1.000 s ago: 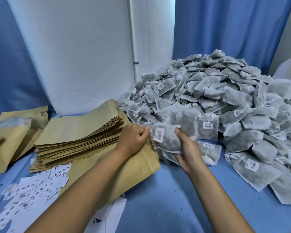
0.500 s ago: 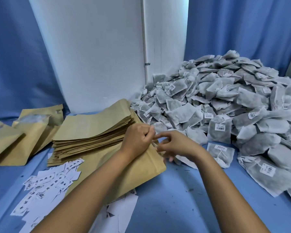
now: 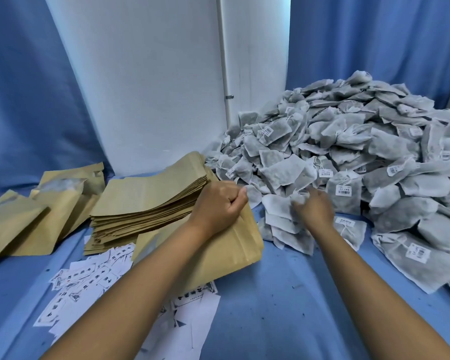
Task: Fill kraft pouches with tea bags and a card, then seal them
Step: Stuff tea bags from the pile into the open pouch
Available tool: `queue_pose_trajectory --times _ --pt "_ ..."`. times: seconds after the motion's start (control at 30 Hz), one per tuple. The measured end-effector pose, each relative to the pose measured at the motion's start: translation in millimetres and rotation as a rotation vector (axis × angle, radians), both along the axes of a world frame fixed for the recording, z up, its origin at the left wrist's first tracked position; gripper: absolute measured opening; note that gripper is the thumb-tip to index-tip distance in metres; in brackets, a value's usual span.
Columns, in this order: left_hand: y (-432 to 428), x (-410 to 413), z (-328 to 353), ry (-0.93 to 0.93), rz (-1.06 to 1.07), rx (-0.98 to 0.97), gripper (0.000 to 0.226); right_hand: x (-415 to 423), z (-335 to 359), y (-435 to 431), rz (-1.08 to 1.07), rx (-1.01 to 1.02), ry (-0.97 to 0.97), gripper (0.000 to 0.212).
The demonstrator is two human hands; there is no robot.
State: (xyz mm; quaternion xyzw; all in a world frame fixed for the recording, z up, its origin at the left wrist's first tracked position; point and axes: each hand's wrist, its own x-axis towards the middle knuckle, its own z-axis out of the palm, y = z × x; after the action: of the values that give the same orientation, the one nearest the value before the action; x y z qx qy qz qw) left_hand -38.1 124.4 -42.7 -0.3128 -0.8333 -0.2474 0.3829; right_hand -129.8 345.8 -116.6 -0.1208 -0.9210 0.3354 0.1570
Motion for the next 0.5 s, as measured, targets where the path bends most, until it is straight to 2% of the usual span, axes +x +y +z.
queue_pose_trajectory --times 0.1,0.13,0.2,0.23,0.27,0.3,0.33,0.37,0.4,0.43,0.5 --pt "9 -2 -5 -0.02 0.007 -0.035 0.039 -4 -27 14 0.053 0.235 -0.108 0.027" --pt "11 -2 -6 -0.026 0.005 -0.041 0.039 -4 -29 16 0.036 0.294 -0.075 0.021" --pt "14 -3 -9 -0.028 0.01 -0.044 0.041 -1 -23 16 -0.058 0.233 0.059 0.015" --pt "15 -3 -10 -0.024 0.02 -0.041 0.043 4 -17 14 -0.087 0.07 0.139 0.016" --pt "15 -3 -11 -0.011 0.031 -0.034 0.044 9 -12 12 -0.072 -0.208 0.235 0.019" --pt "15 -3 -12 0.01 0.041 -0.022 0.044 16 -4 8 0.012 -0.602 0.286 0.02" --pt "15 -3 -12 0.033 0.047 -0.01 0.043 29 7 3 0.186 -1.01 0.261 0.02" --pt "15 -2 -11 0.052 0.052 0.002 0.043 42 17 -4 0.408 -1.312 0.169 0.017" --pt "15 -3 -11 0.062 0.058 0.016 0.043 53 23 -7 0.617 -1.436 0.067 0.012" --pt "15 -3 -10 0.063 0.065 0.032 0.044 63 28 -11 0.766 -1.398 -0.025 0.01" --pt "17 -3 -7 0.06 0.074 0.064 0.046 77 30 -25 0.905 -1.02 -0.072 0.017"
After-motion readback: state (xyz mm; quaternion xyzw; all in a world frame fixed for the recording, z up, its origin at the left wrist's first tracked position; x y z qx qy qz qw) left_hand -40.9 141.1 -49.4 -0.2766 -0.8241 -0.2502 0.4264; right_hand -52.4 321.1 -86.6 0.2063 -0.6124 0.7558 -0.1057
